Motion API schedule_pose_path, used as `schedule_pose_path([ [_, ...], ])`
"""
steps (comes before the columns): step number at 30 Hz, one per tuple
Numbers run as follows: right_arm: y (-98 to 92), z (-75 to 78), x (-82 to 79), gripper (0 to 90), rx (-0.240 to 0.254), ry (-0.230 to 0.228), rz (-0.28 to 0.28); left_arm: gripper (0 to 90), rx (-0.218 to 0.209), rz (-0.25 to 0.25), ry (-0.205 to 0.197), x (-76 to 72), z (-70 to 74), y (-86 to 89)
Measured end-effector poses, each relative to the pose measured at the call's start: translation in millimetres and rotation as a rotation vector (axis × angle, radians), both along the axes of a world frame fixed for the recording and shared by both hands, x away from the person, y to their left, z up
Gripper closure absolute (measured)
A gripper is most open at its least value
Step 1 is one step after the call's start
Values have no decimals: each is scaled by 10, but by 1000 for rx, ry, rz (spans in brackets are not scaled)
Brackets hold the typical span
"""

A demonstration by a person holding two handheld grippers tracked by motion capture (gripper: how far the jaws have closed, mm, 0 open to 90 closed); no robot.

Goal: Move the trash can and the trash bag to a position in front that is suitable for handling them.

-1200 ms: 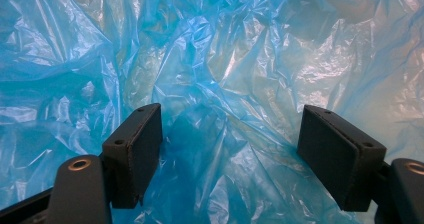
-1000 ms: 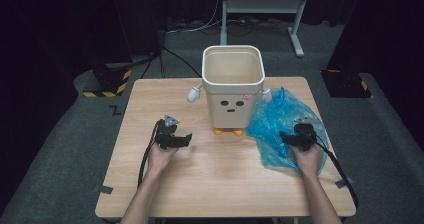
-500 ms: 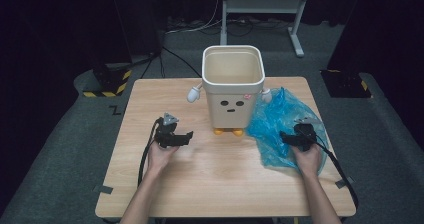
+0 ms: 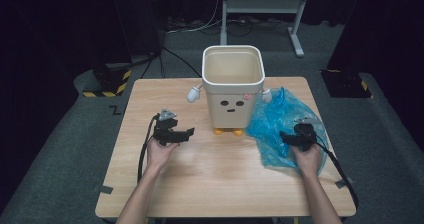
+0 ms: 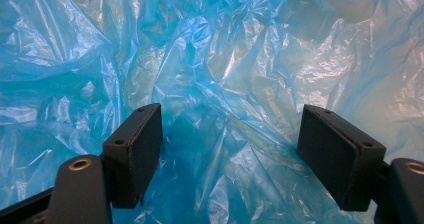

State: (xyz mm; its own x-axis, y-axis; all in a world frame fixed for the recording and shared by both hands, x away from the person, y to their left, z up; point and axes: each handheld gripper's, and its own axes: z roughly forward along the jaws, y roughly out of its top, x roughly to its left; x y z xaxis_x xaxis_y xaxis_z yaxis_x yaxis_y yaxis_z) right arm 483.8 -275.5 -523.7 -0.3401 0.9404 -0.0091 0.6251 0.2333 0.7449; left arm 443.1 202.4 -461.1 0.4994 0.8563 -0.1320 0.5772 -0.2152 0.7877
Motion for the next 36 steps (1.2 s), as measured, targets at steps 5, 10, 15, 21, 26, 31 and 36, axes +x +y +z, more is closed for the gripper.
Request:
schedule_pose_path([
  [5,0,0,0,260,0,0,0,192,21,-23,9,10,72,-8],
  [10,0,0,0,260,0,0,0,139,-39,-60,14,19,119,-27],
  [15,1,0,1,260,2,0,6,119,-45,-76,-5,24,195,-27],
  [21,1,0,1,260,2,1,7,123,-23,-73,-39,19,323,-27],
  [26,1,0,1,260,2,0,13,124,-8,-82,-67,14,443,-56],
  [31,2,0,1,260,1,0,15,149,13,-56,-75,9,539,-68],
  [36,2,-1,2,260,0,-2,18,187,16,-42,-83,-14,606,-64],
])
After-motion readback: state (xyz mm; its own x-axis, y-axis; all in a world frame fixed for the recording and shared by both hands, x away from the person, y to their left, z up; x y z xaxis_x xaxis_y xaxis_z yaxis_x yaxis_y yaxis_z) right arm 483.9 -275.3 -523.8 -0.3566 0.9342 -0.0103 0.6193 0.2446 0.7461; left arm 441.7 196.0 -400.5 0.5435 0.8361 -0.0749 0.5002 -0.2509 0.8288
